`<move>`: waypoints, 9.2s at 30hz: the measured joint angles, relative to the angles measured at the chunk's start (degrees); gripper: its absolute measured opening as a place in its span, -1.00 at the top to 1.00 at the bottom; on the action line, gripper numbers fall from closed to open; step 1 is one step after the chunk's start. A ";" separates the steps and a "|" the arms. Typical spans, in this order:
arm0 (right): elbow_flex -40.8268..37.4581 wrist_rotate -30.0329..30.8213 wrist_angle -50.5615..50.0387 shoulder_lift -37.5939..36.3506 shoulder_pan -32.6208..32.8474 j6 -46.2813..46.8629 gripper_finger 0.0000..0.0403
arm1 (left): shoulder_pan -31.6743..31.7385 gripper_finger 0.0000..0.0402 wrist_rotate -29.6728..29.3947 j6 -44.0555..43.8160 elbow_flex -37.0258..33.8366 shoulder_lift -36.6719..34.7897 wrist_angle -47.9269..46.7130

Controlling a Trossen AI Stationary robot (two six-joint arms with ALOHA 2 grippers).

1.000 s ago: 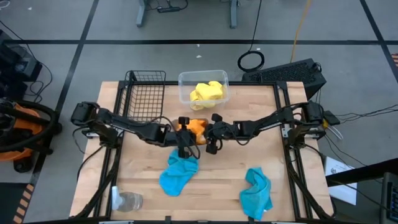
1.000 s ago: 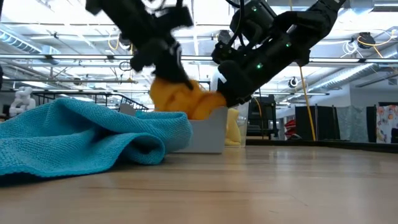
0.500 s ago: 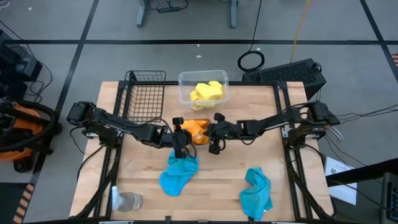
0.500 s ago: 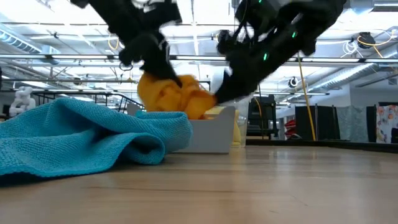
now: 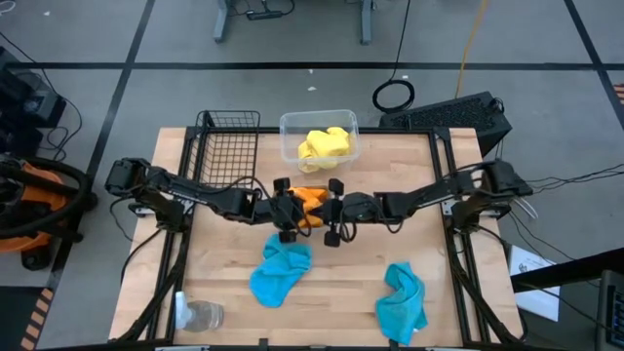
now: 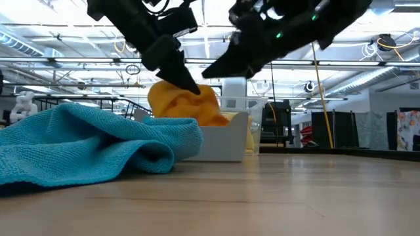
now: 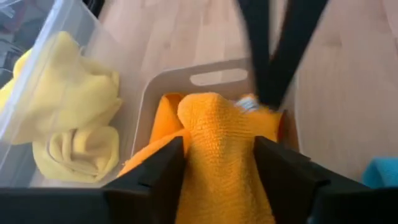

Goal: Sort microfiber towel by color & place in baskets
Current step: Put the orange microfiber cloth into the gray bin, then adjust the gray bin

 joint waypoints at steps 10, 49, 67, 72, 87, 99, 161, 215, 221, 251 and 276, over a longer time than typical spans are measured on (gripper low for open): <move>0.00 -0.03 3.13 9.23 -4.56 3.73 1.00 | -0.42 -0.27 0.17 0.91 0.00 0.00 -0.37; 0.04 0.30 -2.64 3.29 -1.59 6.49 1.00 | 6.34 0.98 9.64 -1.99 -5.80 3.49 -1.57; 0.09 1.35 6.30 12.63 -7.67 7.97 1.00 | 5.99 0.96 10.75 -0.02 -4.79 2.89 -0.79; 0.13 1.38 5.86 12.79 -7.63 7.99 1.00 | 4.79 0.96 10.71 -0.32 -4.41 0.81 -1.72; -0.04 4.64 -0.47 2.29 -3.90 5.94 1.00 | 0.79 0.96 5.09 0.03 -4.39 -4.64 -2.31; 0.00 4.33 7.62 5.69 -1.54 1.67 1.00 | 3.15 0.95 4.27 -0.47 -5.84 -4.61 1.14; 0.07 3.21 6.78 8.15 -7.80 3.39 1.00 | 1.93 0.84 -0.61 0.09 -3.93 -2.91 -2.29; 0.02 -0.24 2.22 8.79 -4.33 4.71 1.00 | -1.14 0.84 -1.68 1.02 -5.64 -8.20 -3.95; 0.06 0.21 -1.18 2.68 -2.98 3.65 1.00 | -2.02 0.84 -8.86 -5.71 -5.66 -9.45 -15.09; 0.07 -2.04 -46.36 -9.29 13.75 16.87 1.00 | 3.15 0.84 -0.36 -7.40 -13.07 -12.03 -10.22; 14.40 -7.51 -67.83 -10.04 31.69 38.54 1.00 | 0.60 0.84 -0.57 -9.31 -7.51 -10.11 -15.26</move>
